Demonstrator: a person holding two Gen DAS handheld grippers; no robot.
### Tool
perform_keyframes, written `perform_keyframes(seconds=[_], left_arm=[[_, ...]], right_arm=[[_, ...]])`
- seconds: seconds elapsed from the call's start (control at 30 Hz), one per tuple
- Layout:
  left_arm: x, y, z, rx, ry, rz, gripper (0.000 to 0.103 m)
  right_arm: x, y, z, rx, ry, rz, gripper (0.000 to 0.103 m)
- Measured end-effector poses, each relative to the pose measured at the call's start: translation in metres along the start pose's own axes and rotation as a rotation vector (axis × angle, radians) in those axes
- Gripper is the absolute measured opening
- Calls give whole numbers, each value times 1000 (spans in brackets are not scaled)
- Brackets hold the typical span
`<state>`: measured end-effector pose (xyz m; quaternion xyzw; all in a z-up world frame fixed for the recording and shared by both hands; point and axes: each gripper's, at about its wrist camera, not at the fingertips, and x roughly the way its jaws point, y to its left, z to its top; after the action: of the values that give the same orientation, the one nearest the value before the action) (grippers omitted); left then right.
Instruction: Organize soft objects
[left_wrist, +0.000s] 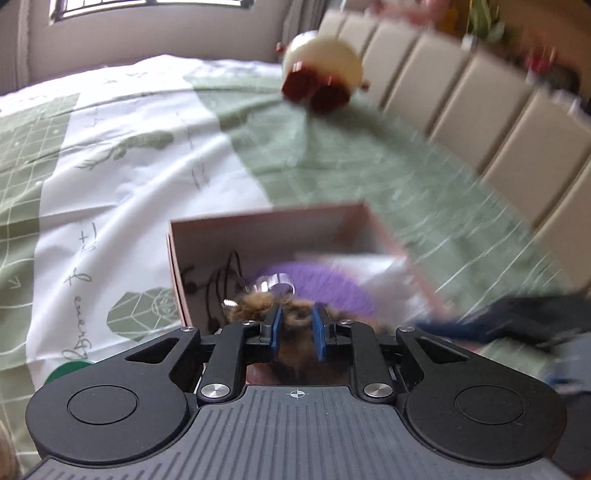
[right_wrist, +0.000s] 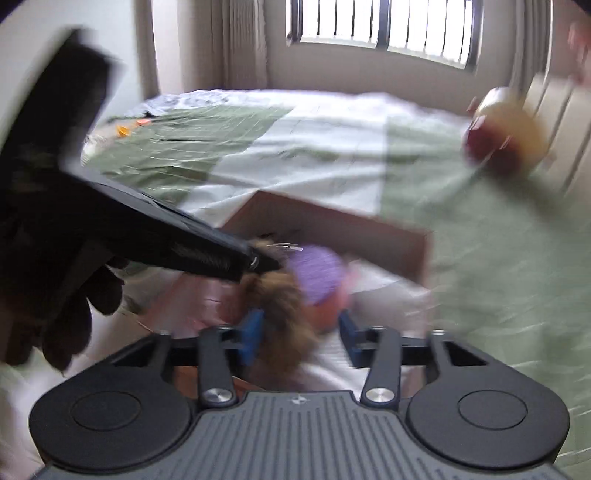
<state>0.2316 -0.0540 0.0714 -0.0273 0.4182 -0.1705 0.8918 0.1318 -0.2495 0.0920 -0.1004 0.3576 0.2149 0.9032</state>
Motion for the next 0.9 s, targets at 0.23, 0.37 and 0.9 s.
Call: perform_keyframes(seconds=[0.23, 0.37, 0.9], left_arm=[[3, -7, -4, 62, -19, 76, 20], [-1, 3, -3, 68, -30, 125, 20], [-126, 26, -105, -84, -345, 111, 20]], right_arm=[[28, -6, 0, 48, 22, 2, 41], [55, 1, 7, 99, 58, 28, 35], [-34, 55, -30, 113, -102, -58, 72]])
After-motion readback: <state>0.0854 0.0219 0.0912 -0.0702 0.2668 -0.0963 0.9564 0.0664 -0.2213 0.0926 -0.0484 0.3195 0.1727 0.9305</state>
